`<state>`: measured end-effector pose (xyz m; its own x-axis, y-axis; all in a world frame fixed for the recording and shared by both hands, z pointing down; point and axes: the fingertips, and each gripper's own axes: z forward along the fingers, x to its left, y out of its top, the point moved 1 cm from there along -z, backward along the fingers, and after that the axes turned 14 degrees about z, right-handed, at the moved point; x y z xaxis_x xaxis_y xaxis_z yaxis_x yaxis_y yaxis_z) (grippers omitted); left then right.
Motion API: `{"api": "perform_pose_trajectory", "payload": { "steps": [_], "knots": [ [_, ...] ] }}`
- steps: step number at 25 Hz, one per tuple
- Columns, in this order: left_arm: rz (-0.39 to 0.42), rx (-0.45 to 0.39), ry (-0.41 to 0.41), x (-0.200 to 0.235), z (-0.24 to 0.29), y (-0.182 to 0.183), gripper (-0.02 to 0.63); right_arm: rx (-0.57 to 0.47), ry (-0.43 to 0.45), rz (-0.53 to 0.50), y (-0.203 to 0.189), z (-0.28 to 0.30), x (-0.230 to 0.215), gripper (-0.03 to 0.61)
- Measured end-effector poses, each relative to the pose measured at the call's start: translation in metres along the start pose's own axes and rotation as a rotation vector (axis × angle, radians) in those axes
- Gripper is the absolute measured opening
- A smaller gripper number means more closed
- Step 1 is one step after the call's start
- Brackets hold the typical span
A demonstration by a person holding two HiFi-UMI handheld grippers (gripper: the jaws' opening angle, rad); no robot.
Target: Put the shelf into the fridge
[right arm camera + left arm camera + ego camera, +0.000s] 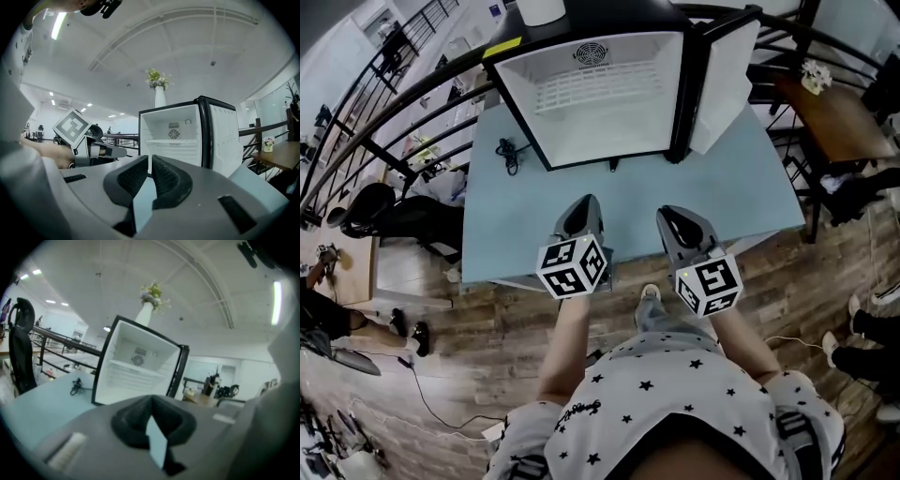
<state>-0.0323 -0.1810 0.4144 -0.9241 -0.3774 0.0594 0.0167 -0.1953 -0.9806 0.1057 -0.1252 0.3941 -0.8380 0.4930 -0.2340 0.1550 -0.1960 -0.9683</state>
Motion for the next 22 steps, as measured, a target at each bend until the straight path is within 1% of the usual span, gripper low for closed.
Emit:
{"api": "perform_pose_trajectory", "payload": {
  "steps": [6,12,16,22],
  "knots": [
    [-0.012,-0.002,-0.023,-0.023,-0.055,-0.021,0.005,0.007,-0.01,0.011,-0.015,-0.035,0.023,0.035],
    [0.024,0.009,-0.022,-0.041,-0.097,-0.042,0.005,0.018,-0.008,0.013,-0.029,-0.065,0.042,0.034],
    [0.024,0.012,-0.025,-0.05,-0.113,-0.05,0.005,0.026,-0.007,0.018,-0.035,-0.079,0.049,0.034],
    [0.03,0.009,-0.039,-0.057,-0.119,-0.049,0.005,0.023,-0.018,0.025,-0.037,-0.084,0.053,0.02]
  ]
}}
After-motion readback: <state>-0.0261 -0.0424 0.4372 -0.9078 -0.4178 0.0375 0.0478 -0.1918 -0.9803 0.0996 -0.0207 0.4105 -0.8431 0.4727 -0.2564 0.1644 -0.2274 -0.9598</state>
